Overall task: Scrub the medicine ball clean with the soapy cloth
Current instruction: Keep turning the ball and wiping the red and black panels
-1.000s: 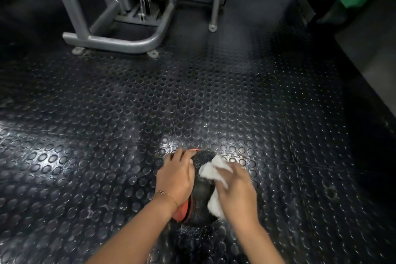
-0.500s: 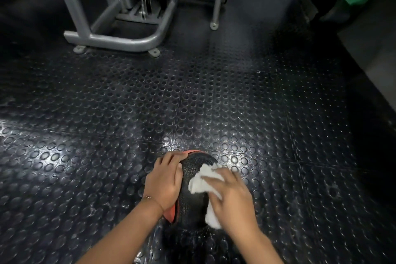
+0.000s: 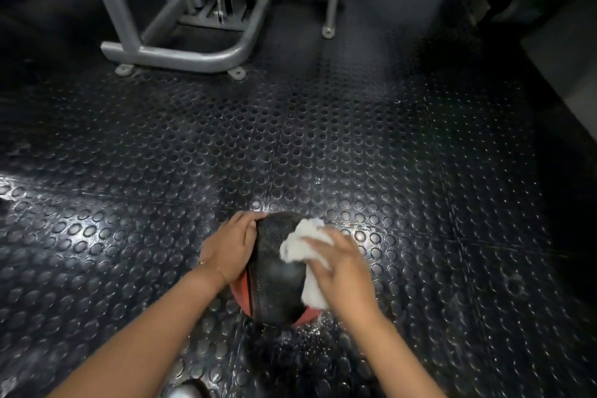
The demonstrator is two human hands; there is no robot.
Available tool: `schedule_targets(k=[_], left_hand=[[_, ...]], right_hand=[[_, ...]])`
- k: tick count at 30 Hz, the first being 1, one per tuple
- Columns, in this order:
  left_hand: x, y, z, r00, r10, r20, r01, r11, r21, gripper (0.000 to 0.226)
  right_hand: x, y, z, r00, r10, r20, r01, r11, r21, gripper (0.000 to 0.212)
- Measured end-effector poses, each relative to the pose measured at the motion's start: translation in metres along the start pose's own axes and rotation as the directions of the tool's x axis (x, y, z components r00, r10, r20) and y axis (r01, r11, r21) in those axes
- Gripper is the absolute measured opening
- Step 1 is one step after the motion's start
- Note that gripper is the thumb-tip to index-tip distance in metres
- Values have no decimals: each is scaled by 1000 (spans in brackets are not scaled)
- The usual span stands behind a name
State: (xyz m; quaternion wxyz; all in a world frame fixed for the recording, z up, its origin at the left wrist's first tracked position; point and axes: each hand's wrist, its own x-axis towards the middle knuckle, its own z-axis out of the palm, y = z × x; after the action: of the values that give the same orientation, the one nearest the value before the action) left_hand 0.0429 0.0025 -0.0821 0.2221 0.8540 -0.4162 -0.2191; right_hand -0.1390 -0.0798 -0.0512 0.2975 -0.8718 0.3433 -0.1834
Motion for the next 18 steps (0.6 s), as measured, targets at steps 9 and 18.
schedule_targets(k=[9, 18], left_hand=[[11, 28, 11, 993, -74, -87, 78, 996, 33, 43], [11, 41, 10, 981, -172, -86, 179, 980, 84, 44]], right_hand=[[-2, -6, 8, 982, 158, -100, -168, 981, -96, 37], [7, -10, 8, 975, 148, -167, -161, 984, -70, 31]])
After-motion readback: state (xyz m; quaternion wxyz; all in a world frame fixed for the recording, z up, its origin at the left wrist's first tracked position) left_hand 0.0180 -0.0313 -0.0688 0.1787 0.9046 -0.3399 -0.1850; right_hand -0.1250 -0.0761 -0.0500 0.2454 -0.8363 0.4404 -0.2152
